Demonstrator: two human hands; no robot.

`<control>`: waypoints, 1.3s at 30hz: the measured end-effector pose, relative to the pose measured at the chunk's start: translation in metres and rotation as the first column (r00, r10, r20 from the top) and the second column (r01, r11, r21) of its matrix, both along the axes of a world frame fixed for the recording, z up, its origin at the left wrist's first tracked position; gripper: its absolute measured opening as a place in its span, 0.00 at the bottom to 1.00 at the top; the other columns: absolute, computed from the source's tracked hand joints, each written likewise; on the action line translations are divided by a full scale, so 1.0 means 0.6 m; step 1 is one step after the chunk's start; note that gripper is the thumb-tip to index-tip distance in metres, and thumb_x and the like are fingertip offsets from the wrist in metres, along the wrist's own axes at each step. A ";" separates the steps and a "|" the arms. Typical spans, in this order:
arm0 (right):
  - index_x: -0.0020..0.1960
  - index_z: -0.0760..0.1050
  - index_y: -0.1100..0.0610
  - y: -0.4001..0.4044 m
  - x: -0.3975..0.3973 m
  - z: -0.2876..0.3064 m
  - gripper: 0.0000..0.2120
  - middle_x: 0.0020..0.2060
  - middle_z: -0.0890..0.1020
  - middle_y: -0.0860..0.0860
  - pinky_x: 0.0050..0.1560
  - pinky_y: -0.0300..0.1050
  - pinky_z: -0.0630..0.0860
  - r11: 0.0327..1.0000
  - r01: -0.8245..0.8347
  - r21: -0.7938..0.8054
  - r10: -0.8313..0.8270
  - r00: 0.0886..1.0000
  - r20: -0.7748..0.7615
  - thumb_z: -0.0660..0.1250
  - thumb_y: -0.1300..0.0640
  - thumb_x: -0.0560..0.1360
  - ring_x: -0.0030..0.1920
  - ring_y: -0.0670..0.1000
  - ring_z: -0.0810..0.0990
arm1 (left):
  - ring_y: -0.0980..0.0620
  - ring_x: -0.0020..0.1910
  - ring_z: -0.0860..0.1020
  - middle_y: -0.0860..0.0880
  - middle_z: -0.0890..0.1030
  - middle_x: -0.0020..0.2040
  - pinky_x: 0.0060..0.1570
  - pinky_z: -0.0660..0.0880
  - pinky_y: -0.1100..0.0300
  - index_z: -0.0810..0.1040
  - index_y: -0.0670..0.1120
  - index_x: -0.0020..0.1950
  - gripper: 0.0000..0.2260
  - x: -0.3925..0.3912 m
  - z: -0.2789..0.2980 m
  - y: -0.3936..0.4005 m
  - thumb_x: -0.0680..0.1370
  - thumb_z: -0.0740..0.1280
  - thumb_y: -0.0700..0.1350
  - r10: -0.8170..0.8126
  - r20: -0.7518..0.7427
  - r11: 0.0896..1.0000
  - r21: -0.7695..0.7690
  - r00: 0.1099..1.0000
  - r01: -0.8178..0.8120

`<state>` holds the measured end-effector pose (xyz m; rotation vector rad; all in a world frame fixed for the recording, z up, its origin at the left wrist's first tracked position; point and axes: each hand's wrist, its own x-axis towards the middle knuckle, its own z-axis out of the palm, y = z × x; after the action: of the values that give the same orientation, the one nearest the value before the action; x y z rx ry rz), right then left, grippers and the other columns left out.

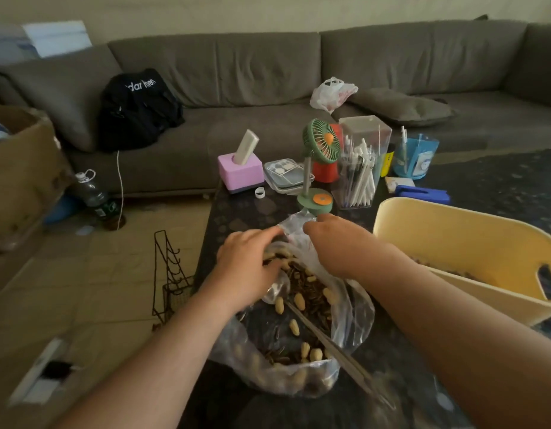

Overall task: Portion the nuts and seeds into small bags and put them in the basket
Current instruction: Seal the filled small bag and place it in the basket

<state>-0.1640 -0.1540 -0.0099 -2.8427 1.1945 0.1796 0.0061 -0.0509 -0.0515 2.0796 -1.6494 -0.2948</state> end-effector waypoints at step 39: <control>0.59 0.81 0.62 0.067 -0.039 0.031 0.11 0.47 0.81 0.60 0.52 0.47 0.80 0.367 -0.305 0.879 -0.887 0.171 0.430 0.67 0.70 0.79 0.48 0.57 0.80 | 0.60 0.52 0.82 0.59 0.84 0.52 0.52 0.81 0.61 0.86 0.50 0.59 0.08 -0.038 -0.001 0.060 0.80 0.76 0.48 -0.164 -0.061 0.867 -0.486 0.985 0.114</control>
<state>-0.1873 -0.1137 0.0087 -1.0040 0.9061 -0.7149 -0.0169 -0.0150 -0.0518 1.5534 -1.6146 -0.0234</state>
